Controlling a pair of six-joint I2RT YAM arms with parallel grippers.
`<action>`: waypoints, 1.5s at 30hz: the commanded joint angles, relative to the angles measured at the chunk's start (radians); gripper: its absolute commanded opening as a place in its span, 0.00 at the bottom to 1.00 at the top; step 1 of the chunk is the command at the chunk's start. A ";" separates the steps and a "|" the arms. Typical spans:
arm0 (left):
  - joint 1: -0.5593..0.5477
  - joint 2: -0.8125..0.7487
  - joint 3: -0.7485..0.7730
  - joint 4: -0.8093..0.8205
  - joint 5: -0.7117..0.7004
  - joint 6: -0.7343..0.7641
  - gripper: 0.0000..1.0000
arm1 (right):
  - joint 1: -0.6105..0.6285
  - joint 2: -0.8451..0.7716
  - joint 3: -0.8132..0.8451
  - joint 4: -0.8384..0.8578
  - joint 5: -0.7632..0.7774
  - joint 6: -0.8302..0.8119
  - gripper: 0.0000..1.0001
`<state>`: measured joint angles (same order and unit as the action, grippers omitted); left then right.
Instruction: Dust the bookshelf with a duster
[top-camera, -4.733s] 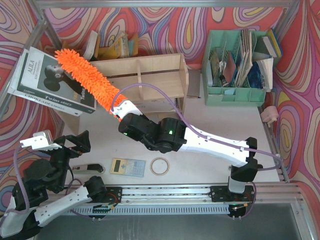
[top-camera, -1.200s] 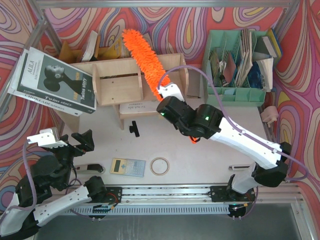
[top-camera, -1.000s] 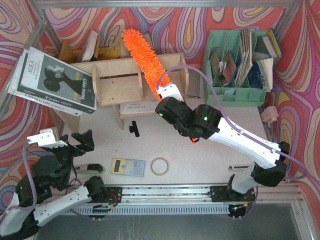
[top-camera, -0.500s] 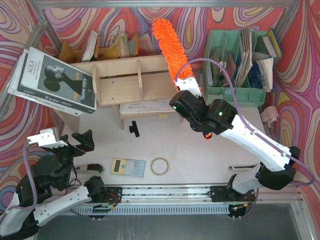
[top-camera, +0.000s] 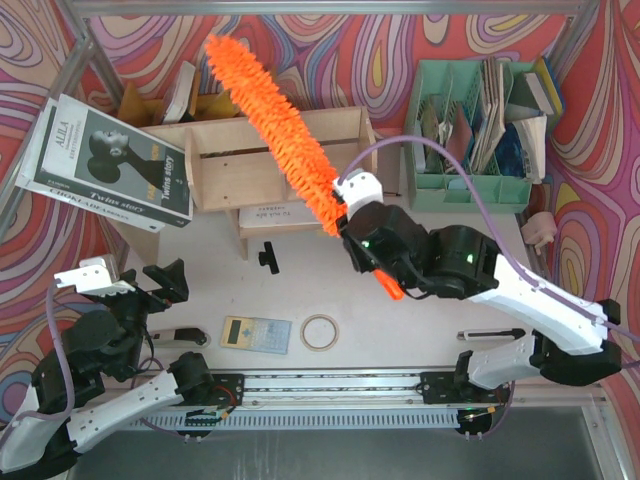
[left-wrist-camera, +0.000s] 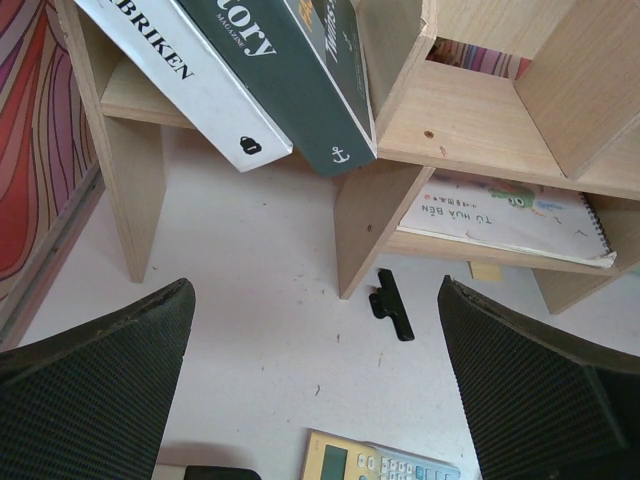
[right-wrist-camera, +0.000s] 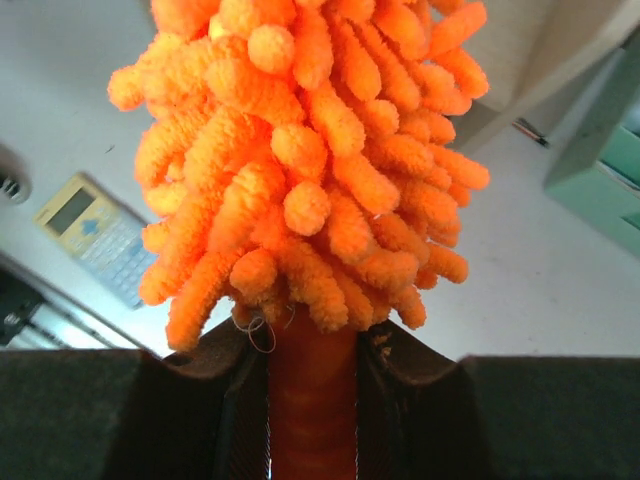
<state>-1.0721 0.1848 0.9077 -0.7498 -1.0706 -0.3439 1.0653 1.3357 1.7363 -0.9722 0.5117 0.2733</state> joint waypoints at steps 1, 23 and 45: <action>-0.003 -0.008 -0.011 0.004 -0.032 -0.006 0.98 | 0.113 0.010 0.024 0.003 0.071 0.086 0.00; -0.003 -0.041 -0.013 -0.006 -0.059 -0.020 0.99 | 0.296 0.009 -0.308 0.111 0.004 0.361 0.00; -0.003 -0.028 -0.015 0.000 -0.064 -0.015 0.99 | 0.295 0.109 -0.157 0.121 0.138 0.273 0.00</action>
<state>-1.0721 0.1562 0.9051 -0.7506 -1.1095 -0.3588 1.3556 1.4227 1.5505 -0.8814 0.5781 0.5598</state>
